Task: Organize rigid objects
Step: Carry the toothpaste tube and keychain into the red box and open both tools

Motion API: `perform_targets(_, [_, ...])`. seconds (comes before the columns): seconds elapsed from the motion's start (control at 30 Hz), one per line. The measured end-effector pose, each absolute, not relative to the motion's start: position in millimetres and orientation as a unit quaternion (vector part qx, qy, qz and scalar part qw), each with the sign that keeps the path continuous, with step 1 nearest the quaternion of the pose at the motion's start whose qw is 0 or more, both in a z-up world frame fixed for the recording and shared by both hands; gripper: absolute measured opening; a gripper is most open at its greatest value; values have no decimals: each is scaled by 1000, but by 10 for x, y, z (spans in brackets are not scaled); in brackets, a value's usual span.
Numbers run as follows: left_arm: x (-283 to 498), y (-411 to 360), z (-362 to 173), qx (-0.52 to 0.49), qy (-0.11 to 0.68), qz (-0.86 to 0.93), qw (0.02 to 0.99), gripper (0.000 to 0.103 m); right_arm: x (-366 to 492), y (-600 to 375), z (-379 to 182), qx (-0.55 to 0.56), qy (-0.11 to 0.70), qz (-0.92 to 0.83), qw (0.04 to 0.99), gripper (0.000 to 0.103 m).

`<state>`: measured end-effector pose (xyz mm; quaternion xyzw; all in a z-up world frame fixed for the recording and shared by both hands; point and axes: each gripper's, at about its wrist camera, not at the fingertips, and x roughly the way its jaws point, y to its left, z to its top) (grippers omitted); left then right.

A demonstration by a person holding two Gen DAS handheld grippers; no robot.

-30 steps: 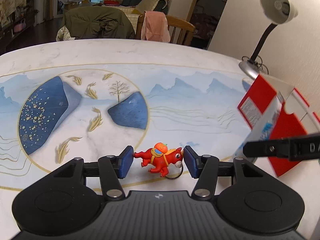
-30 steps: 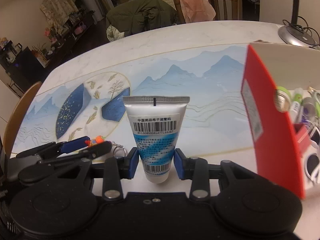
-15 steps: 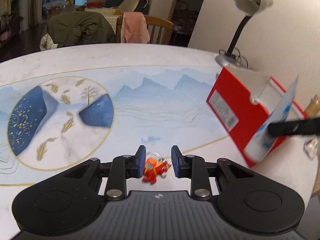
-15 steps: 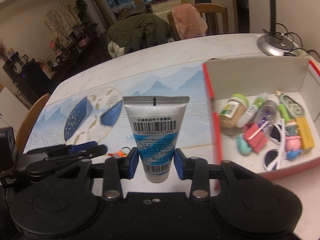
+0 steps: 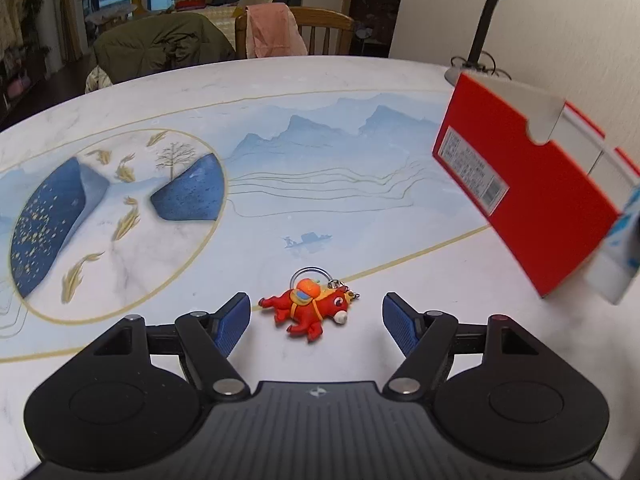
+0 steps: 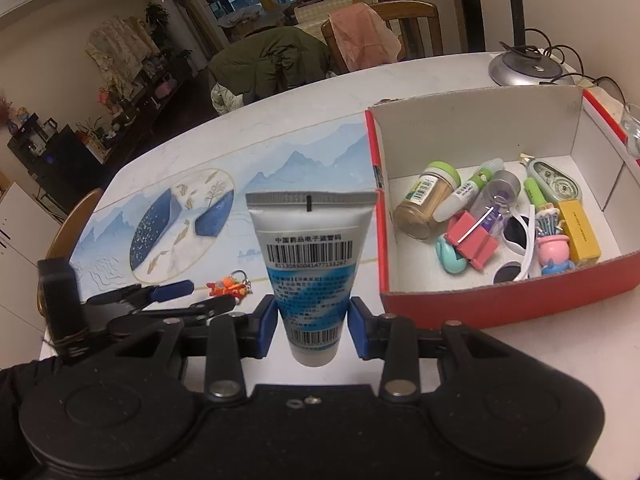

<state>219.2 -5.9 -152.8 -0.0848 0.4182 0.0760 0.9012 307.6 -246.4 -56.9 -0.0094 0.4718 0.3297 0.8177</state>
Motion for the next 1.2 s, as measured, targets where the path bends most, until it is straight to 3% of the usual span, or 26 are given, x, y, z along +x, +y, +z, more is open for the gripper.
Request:
perform_targets(0.33, [2297,-138,-1706,-54,427,109,896,71,3037,-2566,-562,-11,474,319,820,37])
perform_targets(0.47, [2315,-147,-1698,-51,422,110,899,60,3041,-2577,-566,-11,476,317,820,37])
perform_targets(0.57, [2315,-153,-1693,-51,420,111,899,58,3052,-2579,-571,-12,476,317,820,37])
perform_targets(0.9, [2251,-127,-1629,-80,418,109,899,56,3118,-2603,-532,-9,471,323,821,37])
perform_targets(1.2, [2087,-183,-1207,-123,385,94,910,56,3298,-2745,-346,17,448,329,831,37])
